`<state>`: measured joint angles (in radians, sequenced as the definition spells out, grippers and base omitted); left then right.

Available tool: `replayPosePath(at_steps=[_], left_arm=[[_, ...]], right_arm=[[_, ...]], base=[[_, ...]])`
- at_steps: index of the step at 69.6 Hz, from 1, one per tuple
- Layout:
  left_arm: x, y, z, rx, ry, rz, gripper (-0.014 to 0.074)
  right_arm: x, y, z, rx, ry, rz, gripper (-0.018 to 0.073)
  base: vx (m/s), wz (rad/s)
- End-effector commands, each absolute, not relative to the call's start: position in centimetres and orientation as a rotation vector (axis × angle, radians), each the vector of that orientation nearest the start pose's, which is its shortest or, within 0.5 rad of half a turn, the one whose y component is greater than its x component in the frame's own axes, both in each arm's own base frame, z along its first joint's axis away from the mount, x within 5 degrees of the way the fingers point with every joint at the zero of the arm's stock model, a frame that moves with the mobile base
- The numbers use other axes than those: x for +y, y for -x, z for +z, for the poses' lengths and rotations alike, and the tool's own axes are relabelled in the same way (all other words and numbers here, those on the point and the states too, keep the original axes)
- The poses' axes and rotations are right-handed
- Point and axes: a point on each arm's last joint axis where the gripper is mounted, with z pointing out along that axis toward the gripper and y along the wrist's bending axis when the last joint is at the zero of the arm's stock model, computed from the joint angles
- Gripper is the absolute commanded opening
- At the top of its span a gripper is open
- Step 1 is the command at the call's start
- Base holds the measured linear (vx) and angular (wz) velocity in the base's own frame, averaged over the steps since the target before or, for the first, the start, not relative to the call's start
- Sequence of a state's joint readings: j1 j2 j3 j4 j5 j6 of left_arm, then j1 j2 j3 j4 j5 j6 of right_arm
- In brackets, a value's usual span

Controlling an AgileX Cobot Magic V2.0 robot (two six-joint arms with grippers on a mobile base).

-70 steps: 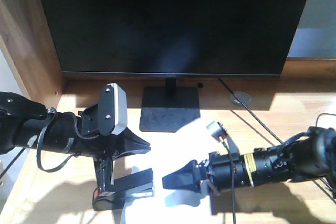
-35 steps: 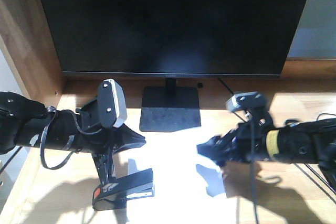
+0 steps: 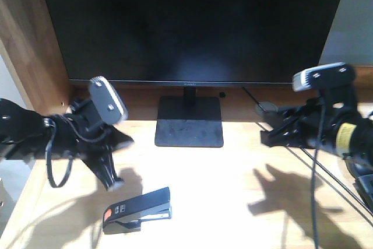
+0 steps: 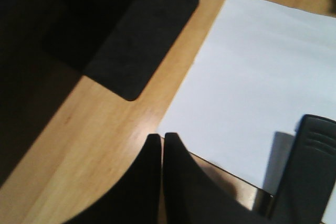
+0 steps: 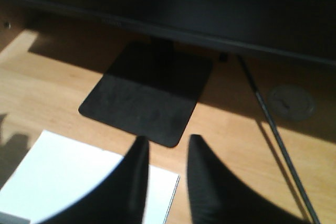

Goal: Grab stapler and paper to desk for stapling
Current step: 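Open both grippers and lift them away from stapler and paper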

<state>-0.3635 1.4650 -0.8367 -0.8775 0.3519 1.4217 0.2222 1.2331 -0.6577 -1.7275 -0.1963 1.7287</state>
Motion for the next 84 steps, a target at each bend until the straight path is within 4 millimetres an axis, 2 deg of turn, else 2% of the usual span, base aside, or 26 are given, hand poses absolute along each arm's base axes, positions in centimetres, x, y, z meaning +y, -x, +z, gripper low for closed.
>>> replayPosePath(at_steps=[1,12,26,38,46,54,67,84], left_arm=[[-12.2,-27.0,26.8,1.941,-1.003,-0.141,-0.0006],[-11.5,-26.4,29.1,1.896,-0.86,-0.116,-0.0006],[-10.7,-25.6,30.9,1.846,-0.719,-0.114,-0.0006],[-9.3,-24.3,30.6,1.811,-0.599,-0.057,-0.0006],[-8.4,-22.7,30.2,1.792,-0.572,-0.031,-0.0006],[-7.3,-20.6,30.4,1.745,-0.54,-0.008,-0.0006],[-5.9,-17.0,30.9,1.659,-0.505,-0.008,-0.0006],[-4.7,-12.8,31.1,1.564,-0.503,-0.05,-0.0006]], right_arm=[[6.8,-23.6,28.4,1.975,0.325,0.314,-0.0017],[6.4,-22.3,30.5,1.889,0.304,0.302,-0.0009],[5.3,-19.9,33.5,1.755,0.221,0.281,-0.0007],[4.7,-17.4,35.7,1.639,0.21,0.278,-0.0007],[4.3,-15.7,36.4,1.583,0.211,0.274,-0.0007],[3.9,-13.8,35.5,1.56,0.223,0.262,-0.0007],[3.2,-10.4,32.8,1.523,0.228,0.26,-0.0007],[2.5,-7.4,29.7,1.472,0.224,0.261,-0.0007]], base=[[0.0,0.0],[0.0,0.0],[0.0,0.0],[0.0,0.0],[0.0,0.0],[0.0,0.0],[0.0,0.0],[0.0,0.0]])
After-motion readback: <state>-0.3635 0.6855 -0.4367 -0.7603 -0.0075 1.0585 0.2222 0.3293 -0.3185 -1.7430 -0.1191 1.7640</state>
